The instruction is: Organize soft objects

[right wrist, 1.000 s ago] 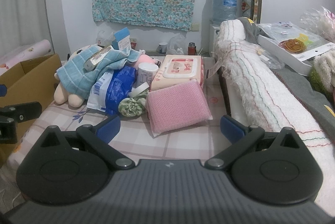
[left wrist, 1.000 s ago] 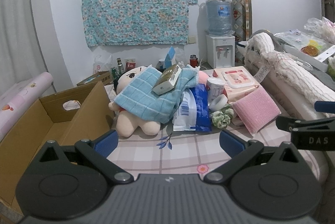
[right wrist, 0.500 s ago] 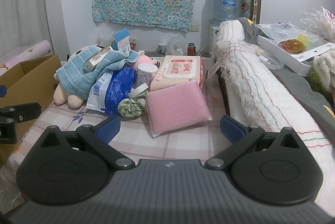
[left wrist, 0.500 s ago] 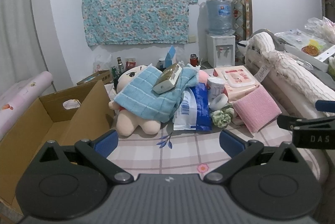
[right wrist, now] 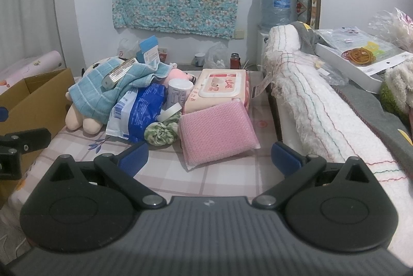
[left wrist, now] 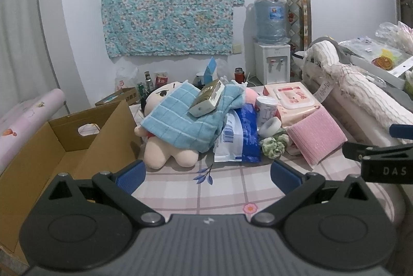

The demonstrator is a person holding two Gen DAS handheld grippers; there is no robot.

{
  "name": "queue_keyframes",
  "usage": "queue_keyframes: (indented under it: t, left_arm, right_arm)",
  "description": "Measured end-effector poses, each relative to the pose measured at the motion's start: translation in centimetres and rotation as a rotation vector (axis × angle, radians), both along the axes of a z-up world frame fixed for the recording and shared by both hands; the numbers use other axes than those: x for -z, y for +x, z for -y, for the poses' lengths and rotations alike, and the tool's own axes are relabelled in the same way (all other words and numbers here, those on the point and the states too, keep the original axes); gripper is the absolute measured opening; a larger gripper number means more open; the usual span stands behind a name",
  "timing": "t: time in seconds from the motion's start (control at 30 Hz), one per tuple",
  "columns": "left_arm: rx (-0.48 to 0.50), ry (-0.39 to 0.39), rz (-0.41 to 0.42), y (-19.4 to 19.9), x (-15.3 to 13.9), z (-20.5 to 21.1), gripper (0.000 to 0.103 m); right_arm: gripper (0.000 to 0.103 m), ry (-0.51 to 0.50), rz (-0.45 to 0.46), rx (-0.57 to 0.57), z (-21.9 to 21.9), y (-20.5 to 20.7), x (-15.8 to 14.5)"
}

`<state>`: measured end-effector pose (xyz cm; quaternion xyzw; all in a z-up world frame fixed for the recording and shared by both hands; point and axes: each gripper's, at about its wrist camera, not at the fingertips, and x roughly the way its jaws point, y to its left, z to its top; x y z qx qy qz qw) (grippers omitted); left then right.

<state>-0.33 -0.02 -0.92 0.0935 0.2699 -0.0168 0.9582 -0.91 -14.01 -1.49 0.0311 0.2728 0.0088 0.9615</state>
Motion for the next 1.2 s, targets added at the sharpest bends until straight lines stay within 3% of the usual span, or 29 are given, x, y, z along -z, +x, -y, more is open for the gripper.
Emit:
queue_keyframes:
  t: [0.9,1.2]
  left_arm:
    - [-0.012,-0.034,0.004,-0.03,-0.14,-0.22,0.103]
    - [-0.005,-0.007,0.006,-0.22,-0.15,0.03,0.103]
  right_arm:
    - [0.102,-0.001,-0.004,0.002,0.21,0.18,0.07]
    - [0.102,-0.002,-0.004,0.002,0.18,0.19,0.13]
